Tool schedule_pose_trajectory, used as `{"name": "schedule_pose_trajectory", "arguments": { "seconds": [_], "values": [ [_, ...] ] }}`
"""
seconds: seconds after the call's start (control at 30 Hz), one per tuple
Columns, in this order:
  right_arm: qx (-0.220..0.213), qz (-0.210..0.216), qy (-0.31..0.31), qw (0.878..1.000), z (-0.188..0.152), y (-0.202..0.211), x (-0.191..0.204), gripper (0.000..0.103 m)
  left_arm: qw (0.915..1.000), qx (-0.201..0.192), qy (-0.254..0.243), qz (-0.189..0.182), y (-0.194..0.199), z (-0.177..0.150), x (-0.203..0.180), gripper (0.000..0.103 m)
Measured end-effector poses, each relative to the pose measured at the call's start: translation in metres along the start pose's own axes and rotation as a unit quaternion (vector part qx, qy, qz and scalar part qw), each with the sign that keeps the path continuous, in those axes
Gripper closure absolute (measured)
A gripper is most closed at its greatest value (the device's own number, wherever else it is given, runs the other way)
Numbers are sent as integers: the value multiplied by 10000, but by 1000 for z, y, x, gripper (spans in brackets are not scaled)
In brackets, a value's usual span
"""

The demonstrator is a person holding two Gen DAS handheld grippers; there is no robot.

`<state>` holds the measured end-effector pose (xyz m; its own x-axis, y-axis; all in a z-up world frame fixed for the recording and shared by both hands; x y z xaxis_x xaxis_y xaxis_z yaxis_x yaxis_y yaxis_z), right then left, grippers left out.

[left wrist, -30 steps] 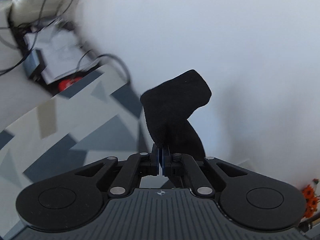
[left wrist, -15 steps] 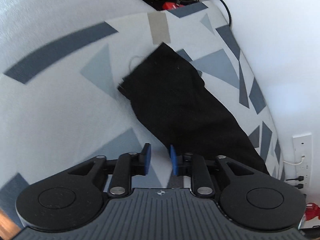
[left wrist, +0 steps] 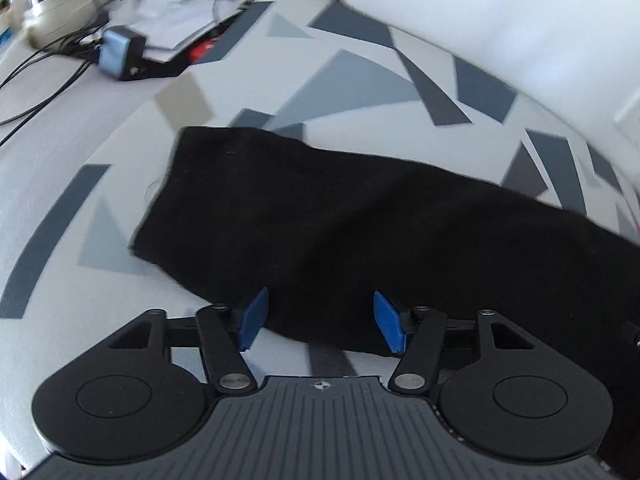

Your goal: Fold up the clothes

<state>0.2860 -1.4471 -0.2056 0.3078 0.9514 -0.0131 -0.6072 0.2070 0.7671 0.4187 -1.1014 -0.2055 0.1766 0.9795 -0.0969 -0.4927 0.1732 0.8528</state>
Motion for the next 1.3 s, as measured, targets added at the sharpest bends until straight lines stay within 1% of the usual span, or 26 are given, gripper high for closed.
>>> {"name": "schedule_pose_trajectory", "arguments": {
  "seconds": [0.1, 0.13, 0.17, 0.23, 0.3, 0.47, 0.6, 0.77, 0.87, 1.0, 1.03, 1.07, 1.1, 1.17, 1.2, 1.27, 1.3],
  "values": [
    [129, -216, -149, 9996, -9, -10, -7, 31, 9995, -157, -252, 125, -8, 4, -11, 42],
    [94, -189, -289, 9994, -11, -13, -9, 29, 9990, -206, -345, 193, -12, 7, -13, 42],
    [51, -158, -431, 9989, -12, -15, -11, 28, 9986, -250, -404, 213, -15, 10, -14, 39],
    [10, -206, -465, 9987, -12, -19, -11, 28, 9986, -297, -420, 142, -23, 20, -12, 34],
    [-4, -227, -577, 9981, -8, -26, -11, 28, 9985, -302, -447, 73, -31, 33, -10, 31],
    [-15, -325, -654, 9973, 15, -47, -9, 23, 9986, -322, -411, 13, -51, 63, -12, 30],
    [-64, -364, -699, 9969, 30, -61, -9, 22, 9973, -502, -528, 12, -65, 82, -16, 28],
    [-151, -437, -780, 9959, 53, -81, -9, 22, 9950, -698, -711, 64, -88, 115, -24, 26],
    [-204, -501, -849, 9949, 68, -96, -8, 22, 9932, -836, -792, 175, -101, 136, -32, 26],
    [-315, -558, -918, 9937, 88, -113, -5, 22, 9874, -1110, -1038, 448, -118, 159, -46, 25],
    [-358, -561, -936, 9934, 92, -117, -4, 21, 9879, -1077, -1009, 484, -120, 164, -46, 24],
    [-419, -553, -969, 9929, 95, -120, -4, 20, 9889, -1016, -961, 510, -122, 170, -46, 20],
    [-457, -553, -1030, 9921, 96, -122, -5, 20, 9898, -955, -912, 535, -124, 175, -46, 20],
    [-509, -460, -1270, 9895, 95, -112, -12, 25, 9905, -883, -867, 592, -118, 177, -46, 25],
    [-635, -345, -1424, 9872, 91, -99, -19, 25, 9908, -852, -849, 621, -115, 177, -45, 28],
    [-917, -259, -1483, 9843, 78, -69, -39, 24, 9938, -726, -736, 417, -105, 172, -45, 28],
    [-1058, -218, -1508, 9826, 71, -54, -48, 24, 9954, -618, -686, 243, -100, 168, -47, 28]
  ]
}}
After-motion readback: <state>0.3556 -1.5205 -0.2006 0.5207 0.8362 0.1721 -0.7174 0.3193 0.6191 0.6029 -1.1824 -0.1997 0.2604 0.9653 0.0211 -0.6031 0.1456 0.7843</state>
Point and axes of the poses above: each gripper's, at about its wrist camera, not at the fingertips, and y roughly against the way its jaws point, x to its left, z to its top, the point moved 1 cm from there along -y, roughly the way its jaws point, and after that the axes turned 4 degrees about -x, right-handed, at the moved point
